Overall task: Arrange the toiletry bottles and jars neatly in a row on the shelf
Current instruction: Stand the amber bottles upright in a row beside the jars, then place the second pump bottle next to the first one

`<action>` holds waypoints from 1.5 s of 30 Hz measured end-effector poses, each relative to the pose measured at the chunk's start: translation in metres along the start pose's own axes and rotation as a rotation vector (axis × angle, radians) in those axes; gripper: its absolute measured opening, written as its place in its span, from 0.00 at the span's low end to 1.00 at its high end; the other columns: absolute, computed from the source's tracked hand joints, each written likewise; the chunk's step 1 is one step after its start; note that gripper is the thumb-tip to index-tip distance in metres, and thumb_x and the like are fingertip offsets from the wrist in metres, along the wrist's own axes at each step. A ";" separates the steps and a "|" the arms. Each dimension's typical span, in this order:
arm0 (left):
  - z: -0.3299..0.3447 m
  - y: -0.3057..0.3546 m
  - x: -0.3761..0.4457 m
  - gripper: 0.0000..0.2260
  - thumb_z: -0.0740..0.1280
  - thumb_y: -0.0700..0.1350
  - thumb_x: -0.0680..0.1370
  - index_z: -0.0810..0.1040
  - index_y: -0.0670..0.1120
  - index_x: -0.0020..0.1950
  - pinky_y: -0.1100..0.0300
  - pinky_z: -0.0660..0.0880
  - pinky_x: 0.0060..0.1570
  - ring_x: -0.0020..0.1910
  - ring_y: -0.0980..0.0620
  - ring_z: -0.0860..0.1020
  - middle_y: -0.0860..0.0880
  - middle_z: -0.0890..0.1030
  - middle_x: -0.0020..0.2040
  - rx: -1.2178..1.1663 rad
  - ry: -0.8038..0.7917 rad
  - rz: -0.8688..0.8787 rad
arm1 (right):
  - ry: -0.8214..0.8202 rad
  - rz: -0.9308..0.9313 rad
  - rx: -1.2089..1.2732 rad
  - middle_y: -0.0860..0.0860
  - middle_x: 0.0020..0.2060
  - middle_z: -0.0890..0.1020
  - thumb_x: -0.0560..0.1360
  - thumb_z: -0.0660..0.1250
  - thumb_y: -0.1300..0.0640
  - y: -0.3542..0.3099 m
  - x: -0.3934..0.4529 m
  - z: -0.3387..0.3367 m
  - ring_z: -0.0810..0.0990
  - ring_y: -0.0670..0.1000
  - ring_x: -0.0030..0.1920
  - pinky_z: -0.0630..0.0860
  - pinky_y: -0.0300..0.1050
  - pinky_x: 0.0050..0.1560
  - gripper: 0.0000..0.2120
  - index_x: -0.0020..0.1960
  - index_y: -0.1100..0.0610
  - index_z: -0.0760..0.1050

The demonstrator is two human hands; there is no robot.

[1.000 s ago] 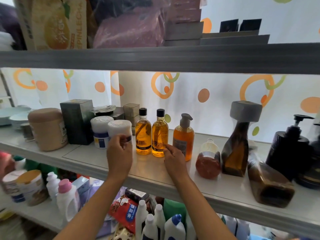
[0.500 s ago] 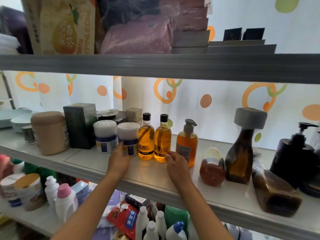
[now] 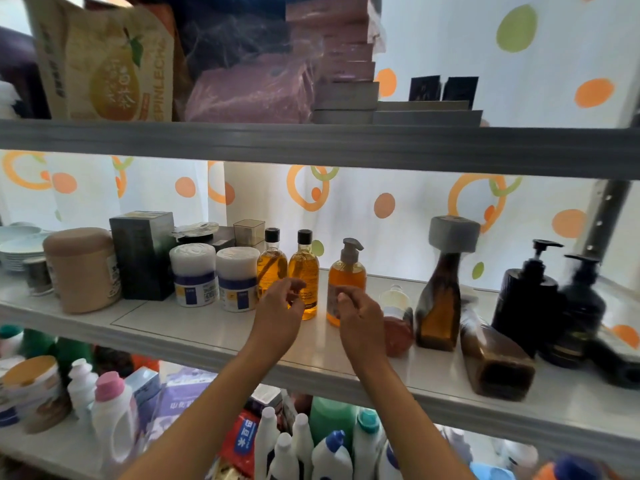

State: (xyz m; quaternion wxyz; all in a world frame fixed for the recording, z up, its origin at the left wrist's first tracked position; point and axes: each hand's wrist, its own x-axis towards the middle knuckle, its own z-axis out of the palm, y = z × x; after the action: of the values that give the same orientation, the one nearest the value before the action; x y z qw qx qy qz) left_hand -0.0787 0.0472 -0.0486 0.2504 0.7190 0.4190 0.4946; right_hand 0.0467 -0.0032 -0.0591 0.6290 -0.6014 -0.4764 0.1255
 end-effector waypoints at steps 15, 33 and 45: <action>0.087 0.076 -0.022 0.11 0.62 0.38 0.79 0.77 0.46 0.60 0.72 0.68 0.38 0.52 0.54 0.76 0.50 0.78 0.54 -0.045 -0.182 -0.035 | 0.209 0.149 -0.048 0.51 0.52 0.83 0.81 0.58 0.53 0.007 0.007 -0.096 0.81 0.52 0.53 0.79 0.55 0.58 0.13 0.56 0.53 0.81; 0.124 0.077 -0.009 0.26 0.67 0.70 0.67 0.73 0.47 0.47 0.65 0.67 0.29 0.36 0.55 0.75 0.51 0.77 0.39 0.268 -0.314 -0.377 | 0.042 0.384 -0.165 0.58 0.56 0.83 0.81 0.55 0.51 0.041 0.022 -0.102 0.80 0.57 0.56 0.75 0.54 0.62 0.20 0.59 0.60 0.81; 0.100 0.055 -0.014 0.19 0.79 0.54 0.65 0.82 0.40 0.45 0.55 0.82 0.43 0.42 0.48 0.83 0.44 0.84 0.41 -0.247 -0.262 -0.503 | -0.009 0.329 0.032 0.54 0.47 0.83 0.81 0.62 0.56 0.040 0.014 -0.106 0.83 0.53 0.50 0.82 0.52 0.53 0.09 0.52 0.58 0.79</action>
State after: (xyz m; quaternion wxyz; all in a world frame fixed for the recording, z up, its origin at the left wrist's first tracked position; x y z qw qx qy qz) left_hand 0.0309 0.0115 -0.0515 0.5026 0.6143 0.4847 0.3674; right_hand 0.1500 -0.0500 -0.0691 0.6074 -0.6606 -0.3722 0.2371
